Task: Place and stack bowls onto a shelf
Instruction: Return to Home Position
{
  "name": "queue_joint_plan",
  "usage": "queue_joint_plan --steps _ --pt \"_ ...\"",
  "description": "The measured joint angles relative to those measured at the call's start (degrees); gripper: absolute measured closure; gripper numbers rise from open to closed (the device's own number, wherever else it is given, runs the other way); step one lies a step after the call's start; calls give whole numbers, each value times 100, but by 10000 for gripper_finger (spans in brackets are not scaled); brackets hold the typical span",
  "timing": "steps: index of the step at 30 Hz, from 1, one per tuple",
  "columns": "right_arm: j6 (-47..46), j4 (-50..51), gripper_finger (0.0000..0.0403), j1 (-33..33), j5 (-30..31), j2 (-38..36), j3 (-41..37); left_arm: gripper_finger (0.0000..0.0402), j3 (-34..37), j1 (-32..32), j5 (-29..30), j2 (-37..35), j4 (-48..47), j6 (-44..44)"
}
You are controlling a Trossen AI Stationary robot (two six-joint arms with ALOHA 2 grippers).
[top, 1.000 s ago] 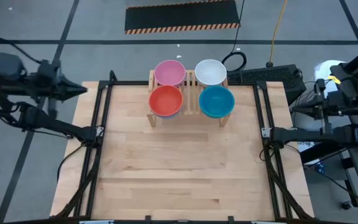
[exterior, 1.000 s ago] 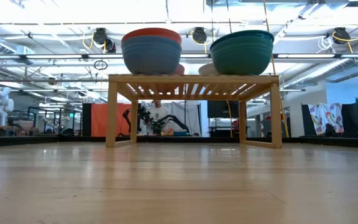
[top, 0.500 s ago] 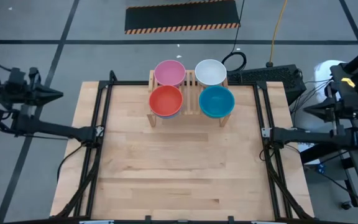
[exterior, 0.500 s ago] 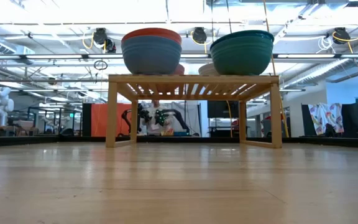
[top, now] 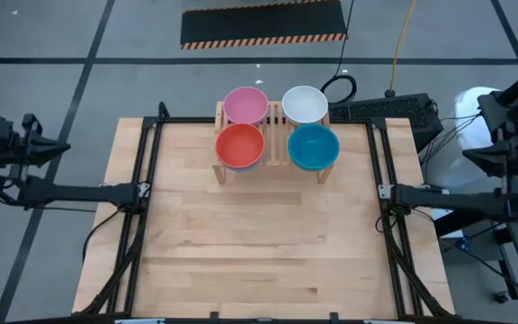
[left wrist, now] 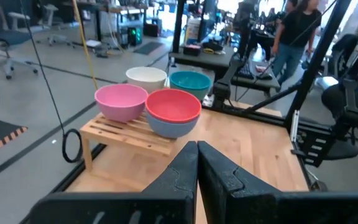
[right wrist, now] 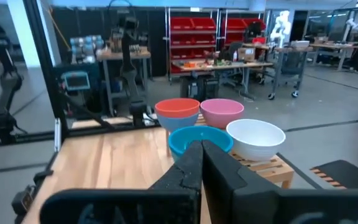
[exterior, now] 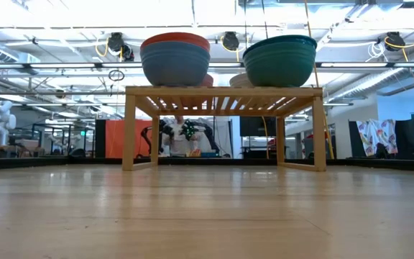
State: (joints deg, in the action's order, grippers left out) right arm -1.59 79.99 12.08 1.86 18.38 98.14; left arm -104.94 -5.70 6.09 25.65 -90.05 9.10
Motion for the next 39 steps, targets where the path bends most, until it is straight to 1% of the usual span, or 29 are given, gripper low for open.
queue_joint_plan --steps 7,11,17,19,22,26,28,30,32,34,36,39 --pt "-35 59 403 0 6 -364 -6 387 309 -259 -2 -784 0 77" --pt "-97 395 403 2 178 -654 -15 387 423 -474 -4 -1158 4 237" --pt "-247 463 403 113 915 -1224 -119 387 434 -776 6 -1566 3 176" --pt "-249 445 403 180 1037 -1382 -152 387 427 -884 15 -1619 8 179" --pt "-247 414 403 266 1030 -1586 -228 387 434 -1034 22 -1648 2 132" --pt "-116 173 403 386 1026 -1804 -553 387 506 -1223 33 -1648 94 -165" --pt "114 -149 403 421 882 -1804 -794 387 649 -1331 44 -1648 318 -342" --pt "378 -557 403 442 509 -1796 -1073 387 831 -1425 -1 -1646 513 -563" --pt "688 -1207 403 435 63 -1783 -1402 387 1051 -1477 -24 -1644 883 -757" --pt "1015 -1660 403 435 -305 -1765 -1764 387 1297 -1508 -113 -1644 1017 -870" --pt "1225 -1892 403 435 -393 -1776 -2074 387 1542 -1507 -288 -1641 1032 -904" --pt "1262 -2208 403 435 -369 -1780 -2626 387 1953 -1493 -449 -1641 1250 -793"
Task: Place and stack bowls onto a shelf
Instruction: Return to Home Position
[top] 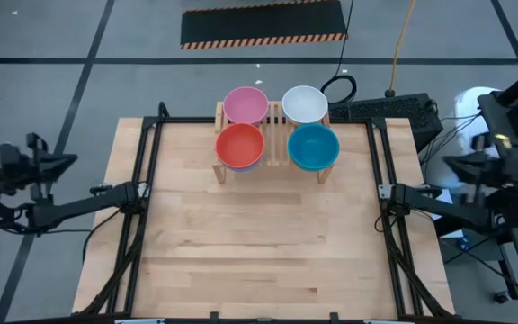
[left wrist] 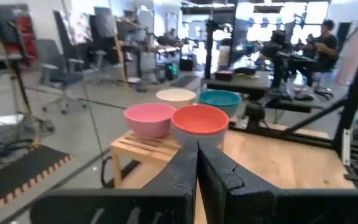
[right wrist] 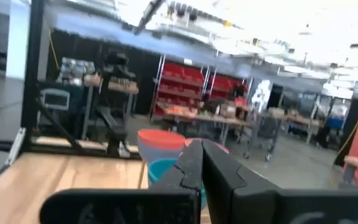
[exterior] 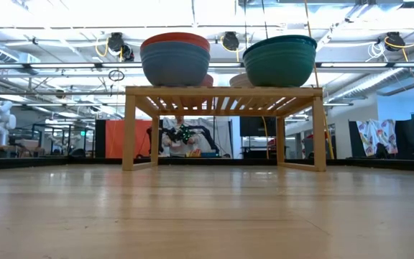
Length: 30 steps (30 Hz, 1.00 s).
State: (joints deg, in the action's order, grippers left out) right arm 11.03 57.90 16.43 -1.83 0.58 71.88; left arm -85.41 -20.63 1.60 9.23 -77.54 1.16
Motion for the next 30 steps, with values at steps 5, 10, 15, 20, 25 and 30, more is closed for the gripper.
queue_joint_plan --steps 5,10,15,20,25,30 --pt "23 -1028 403 -4 -429 4 -920 387 730 7 -426 0 805 -230" --pt "-148 -1908 403 -2 -781 4 -1708 387 1425 9 -1009 0 1461 -274" --pt "-175 -2859 403 -4 -910 4 -2537 387 2103 9 -1495 0 1958 -237" --pt "-297 -3670 403 -4 -920 4 -3283 387 2807 8 -1682 2 3034 -372" --pt "-432 -4533 403 -4 -908 4 -3906 387 3465 8 -1675 2 4315 72" --pt "-435 -5695 403 -4 -895 4 -4469 387 3838 8 -1662 2 4617 468"
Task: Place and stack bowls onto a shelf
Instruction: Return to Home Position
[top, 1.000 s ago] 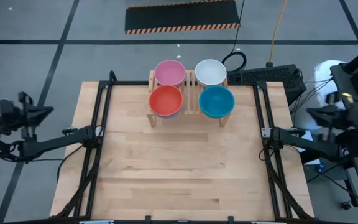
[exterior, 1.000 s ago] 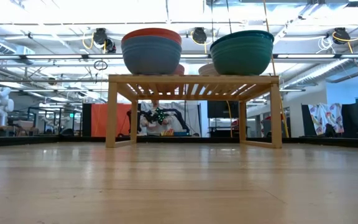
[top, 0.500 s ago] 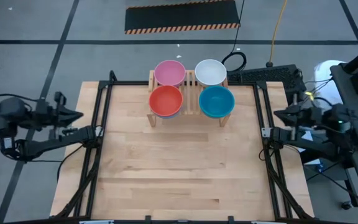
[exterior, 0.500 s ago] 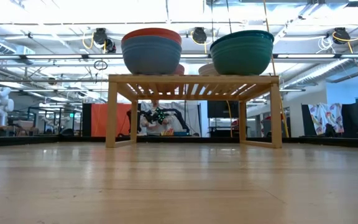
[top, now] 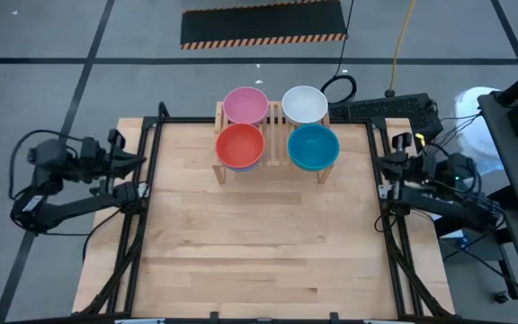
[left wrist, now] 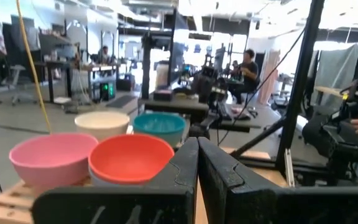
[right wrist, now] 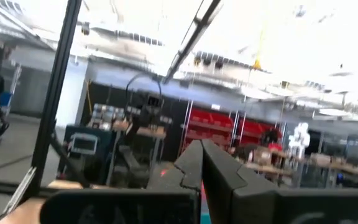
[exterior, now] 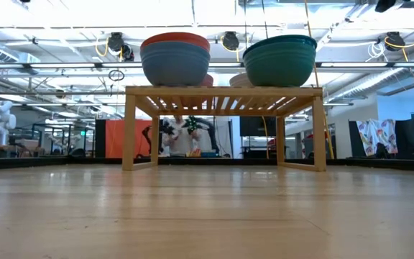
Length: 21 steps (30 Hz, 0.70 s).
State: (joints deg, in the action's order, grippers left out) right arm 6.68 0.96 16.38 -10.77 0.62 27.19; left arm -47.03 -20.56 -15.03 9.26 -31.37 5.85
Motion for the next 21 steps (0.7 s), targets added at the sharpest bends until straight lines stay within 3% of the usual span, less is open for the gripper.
queue_joint_plan --steps 8,13,21 --pt "-119 -1513 403 0 38 0 -787 387 313 0 4 44 -8 328" --pt "-1097 -1646 403 0 192 3 -1152 387 607 0 -5 42 192 438" --pt "-1351 -1533 403 0 198 163 -1527 387 1307 1 -322 42 1054 65"
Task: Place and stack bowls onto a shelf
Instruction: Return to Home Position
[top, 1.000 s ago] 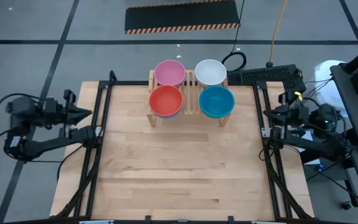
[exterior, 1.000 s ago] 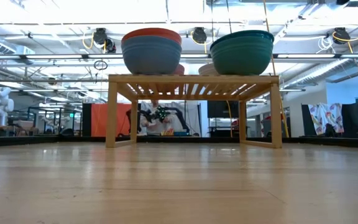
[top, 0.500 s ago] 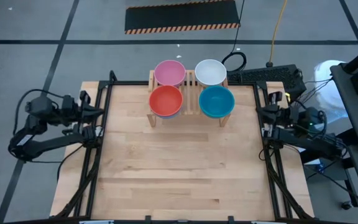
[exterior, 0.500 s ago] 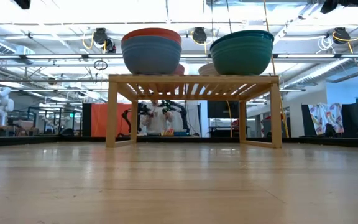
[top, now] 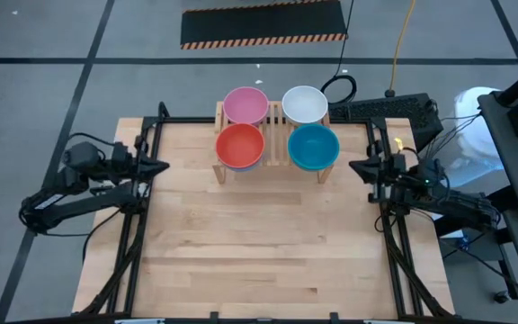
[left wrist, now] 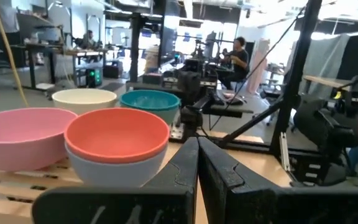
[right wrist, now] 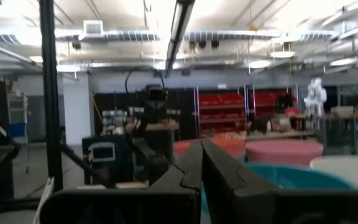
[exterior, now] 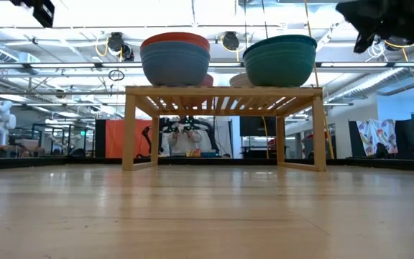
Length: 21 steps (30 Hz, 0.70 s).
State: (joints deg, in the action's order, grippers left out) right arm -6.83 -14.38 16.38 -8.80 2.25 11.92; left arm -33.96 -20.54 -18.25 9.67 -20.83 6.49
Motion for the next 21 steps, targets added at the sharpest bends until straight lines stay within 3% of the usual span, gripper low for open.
queue_joint_plan --steps 21 --pt "-86 -51 403 0 -15 1232 -111 387 2010 1 -296 0 1861 -15"
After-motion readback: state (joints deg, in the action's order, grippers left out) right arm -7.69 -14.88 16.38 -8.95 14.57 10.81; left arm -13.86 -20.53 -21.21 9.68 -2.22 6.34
